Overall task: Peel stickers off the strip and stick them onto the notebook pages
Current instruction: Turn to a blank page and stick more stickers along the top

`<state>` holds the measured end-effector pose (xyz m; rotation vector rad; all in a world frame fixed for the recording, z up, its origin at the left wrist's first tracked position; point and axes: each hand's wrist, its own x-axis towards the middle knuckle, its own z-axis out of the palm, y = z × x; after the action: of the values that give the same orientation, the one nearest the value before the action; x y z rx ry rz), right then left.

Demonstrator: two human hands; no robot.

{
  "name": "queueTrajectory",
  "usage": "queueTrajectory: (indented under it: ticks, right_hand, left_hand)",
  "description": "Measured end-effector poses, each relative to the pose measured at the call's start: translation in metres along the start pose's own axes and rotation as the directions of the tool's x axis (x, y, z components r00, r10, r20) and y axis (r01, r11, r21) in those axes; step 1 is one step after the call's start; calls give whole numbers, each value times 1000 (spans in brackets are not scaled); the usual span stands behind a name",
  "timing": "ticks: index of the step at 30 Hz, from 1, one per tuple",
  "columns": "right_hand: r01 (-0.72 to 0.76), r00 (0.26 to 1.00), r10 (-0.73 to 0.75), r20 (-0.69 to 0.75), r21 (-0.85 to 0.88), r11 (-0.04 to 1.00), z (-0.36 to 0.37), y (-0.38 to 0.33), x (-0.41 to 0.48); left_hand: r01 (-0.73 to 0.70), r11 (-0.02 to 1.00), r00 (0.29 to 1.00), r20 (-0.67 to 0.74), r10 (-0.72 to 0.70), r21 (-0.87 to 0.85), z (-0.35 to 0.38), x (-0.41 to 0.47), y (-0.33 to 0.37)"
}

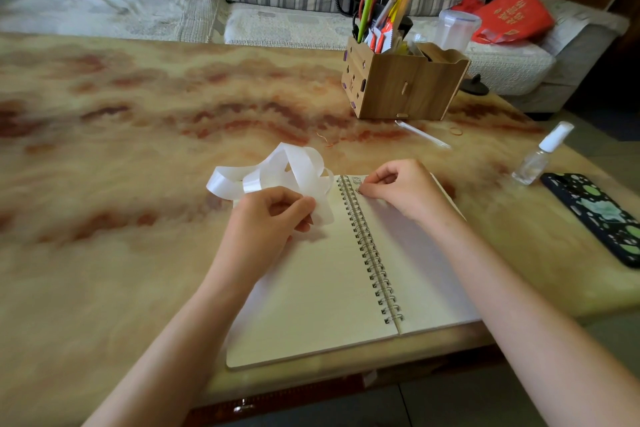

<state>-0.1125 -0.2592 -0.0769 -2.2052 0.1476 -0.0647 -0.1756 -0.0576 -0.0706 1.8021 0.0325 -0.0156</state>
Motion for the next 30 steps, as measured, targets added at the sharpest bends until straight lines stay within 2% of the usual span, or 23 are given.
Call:
queueTrajectory:
  ticks: [14, 18, 25, 30]
  right_hand:
    - [-30, 1000, 30, 3, 78, 996, -2, 2, 3]
    - [-5, 1000, 5, 17, 6, 1000, 1, 2, 1]
    - [-50, 996, 48, 73, 32, 998, -5, 1, 5]
    - [-42, 999, 41, 27, 54, 998, -2, -1, 3]
  left_hand:
    - [1, 1000, 1000, -4, -1, 22, 0, -1, 0]
    - [-4, 999, 1000, -15, 5, 42, 0, -2, 1]
    - [-14, 998, 1000, -14, 15, 69, 0, -2, 1]
    - [-19, 997, 1000, -14, 20, 79, -1, -3, 1]
